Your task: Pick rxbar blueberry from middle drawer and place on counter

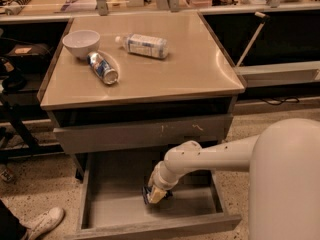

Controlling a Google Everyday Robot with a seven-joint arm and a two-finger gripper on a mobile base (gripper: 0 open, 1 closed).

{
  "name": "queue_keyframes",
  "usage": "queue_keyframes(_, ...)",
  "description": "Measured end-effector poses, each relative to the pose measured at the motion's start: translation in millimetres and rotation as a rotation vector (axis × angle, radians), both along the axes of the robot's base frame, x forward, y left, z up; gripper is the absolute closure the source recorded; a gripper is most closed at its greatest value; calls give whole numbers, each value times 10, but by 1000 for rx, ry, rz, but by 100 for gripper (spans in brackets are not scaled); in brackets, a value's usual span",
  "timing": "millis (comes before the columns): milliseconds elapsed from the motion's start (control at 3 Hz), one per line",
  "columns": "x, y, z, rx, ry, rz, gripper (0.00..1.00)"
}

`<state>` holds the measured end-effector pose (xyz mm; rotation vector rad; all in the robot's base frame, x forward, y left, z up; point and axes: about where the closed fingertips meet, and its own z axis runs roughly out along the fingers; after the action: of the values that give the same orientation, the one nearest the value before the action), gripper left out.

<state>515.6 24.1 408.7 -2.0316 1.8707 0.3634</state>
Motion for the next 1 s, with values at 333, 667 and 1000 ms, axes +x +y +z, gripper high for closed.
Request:
queue_keyframes(333,12,-87,257,-22,5,-32,100)
queue_keyframes(667,50,-166,516,-50,0,-49,100)
queue_keyframes(1000,145,-273,766,-71,-7,-62,100)
